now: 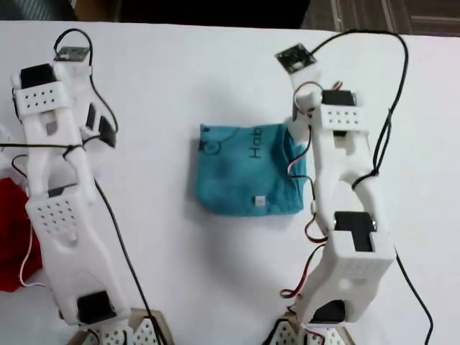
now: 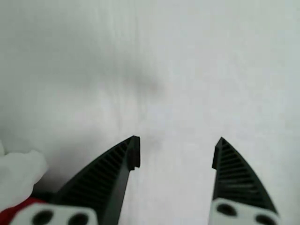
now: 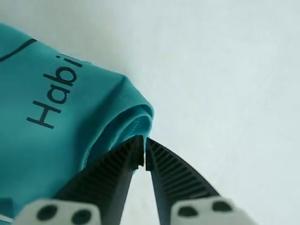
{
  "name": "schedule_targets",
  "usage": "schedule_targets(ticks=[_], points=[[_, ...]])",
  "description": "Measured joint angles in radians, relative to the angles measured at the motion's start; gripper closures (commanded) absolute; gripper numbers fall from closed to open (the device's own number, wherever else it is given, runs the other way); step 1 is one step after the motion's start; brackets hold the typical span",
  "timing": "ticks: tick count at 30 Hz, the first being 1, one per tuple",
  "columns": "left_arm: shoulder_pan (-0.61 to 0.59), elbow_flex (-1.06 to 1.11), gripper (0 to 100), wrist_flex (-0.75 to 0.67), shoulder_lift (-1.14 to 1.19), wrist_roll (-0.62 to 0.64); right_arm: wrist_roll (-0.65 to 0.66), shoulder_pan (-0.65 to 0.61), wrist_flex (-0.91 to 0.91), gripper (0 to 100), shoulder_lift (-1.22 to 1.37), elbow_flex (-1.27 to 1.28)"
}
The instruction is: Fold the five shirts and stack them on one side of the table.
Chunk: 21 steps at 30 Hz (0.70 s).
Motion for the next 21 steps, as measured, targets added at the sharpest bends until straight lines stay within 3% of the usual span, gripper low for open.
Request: schedule_targets(ticks=[10, 15, 21], points=[[0.0, 0.0, 73, -0.002, 0.0, 0.0, 0.031, -0.215, 0.324, 97.8, 0.009, -0.12], [0.0, 0.0, 73, -0.002, 0.0, 0.0, 0.104, -0.227, 0.262, 97.8, 0.008, -0.009], [0.0, 0.0, 73, -0.002, 0.0, 0.0, 0.118, -0.094, 0.051, 97.8, 0.008, 0.138]])
